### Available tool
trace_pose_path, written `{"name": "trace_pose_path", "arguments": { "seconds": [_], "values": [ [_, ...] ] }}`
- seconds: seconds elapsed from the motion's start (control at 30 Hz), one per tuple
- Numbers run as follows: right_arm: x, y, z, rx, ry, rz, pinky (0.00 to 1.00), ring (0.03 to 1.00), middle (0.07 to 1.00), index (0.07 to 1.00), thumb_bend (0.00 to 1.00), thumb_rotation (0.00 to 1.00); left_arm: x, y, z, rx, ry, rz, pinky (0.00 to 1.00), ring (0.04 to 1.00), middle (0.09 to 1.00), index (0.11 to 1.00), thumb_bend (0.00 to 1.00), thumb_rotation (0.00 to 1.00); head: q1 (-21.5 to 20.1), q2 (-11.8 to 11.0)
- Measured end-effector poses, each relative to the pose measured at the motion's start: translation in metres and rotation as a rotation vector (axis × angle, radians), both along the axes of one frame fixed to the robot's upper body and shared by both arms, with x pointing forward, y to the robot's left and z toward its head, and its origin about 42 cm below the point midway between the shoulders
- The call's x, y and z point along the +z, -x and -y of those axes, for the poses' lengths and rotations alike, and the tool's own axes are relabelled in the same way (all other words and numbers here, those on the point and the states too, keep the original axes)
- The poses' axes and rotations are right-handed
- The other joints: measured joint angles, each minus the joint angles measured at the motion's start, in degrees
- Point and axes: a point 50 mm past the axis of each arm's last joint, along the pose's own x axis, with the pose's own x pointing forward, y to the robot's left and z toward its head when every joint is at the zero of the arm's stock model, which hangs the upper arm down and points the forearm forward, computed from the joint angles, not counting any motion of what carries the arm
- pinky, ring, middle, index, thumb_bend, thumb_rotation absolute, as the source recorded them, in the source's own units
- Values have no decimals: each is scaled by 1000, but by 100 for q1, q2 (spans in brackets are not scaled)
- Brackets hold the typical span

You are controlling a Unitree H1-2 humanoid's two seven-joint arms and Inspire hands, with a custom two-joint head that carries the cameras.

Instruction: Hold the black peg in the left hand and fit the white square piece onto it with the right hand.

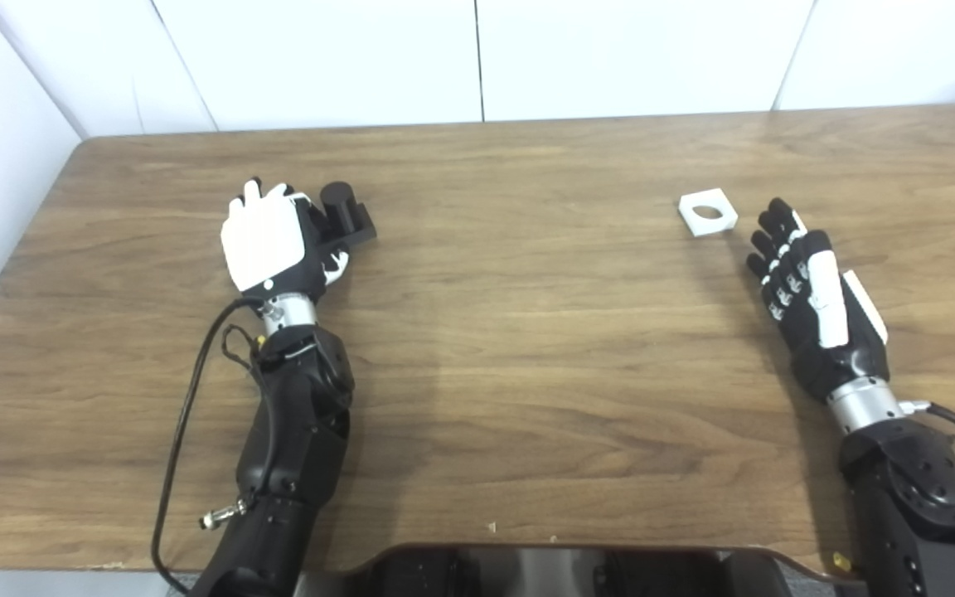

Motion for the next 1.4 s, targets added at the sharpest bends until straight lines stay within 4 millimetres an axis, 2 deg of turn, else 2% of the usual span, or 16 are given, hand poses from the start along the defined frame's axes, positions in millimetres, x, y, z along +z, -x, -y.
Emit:
{"name": "trace_pose_path", "arguments": {
  "seconds": [0.5, 0.83, 1.17, 1.2, 1.3, 1.4],
  "values": [
    [1, 0, 4, 9, 22, -3, 1000, 1000, 1000, 1000, 629, 935, -1, 2, -1, -13, 25, 17, 927, 961, 852, 485, 513, 66, -9, 0],
    [2, -1, 3, 20, 58, 0, 1000, 1000, 1000, 1000, 627, 976, -1, 6, 0, -23, 31, 21, 857, 942, 838, 495, 514, 84, 26, 9],
    [2, -1, 2, 22, 60, 1, 1000, 1000, 1000, 1000, 598, 953, 3, 18, 6, -50, 81, 44, 803, 923, 836, 496, 512, 96, 53, -9],
    [2, -1, 2, 23, 60, 1, 1000, 1000, 1000, 1000, 595, 952, 4, 19, 7, -53, 81, 48, 806, 925, 837, 547, 595, 198, 53, -9],
    [0, -2, 2, 24, 60, 6, 1000, 1000, 1000, 995, 597, 933, 11, 20, 9, -64, 84, 69, 821, 929, 843, 652, 729, 373, 62, -9],
    [0, -4, 2, 24, 57, 9, 1000, 1000, 1000, 992, 604, 923, 15, 21, 11, -73, 87, 81, 831, 941, 859, 711, 750, 405, 62, -9]
  ]
}}
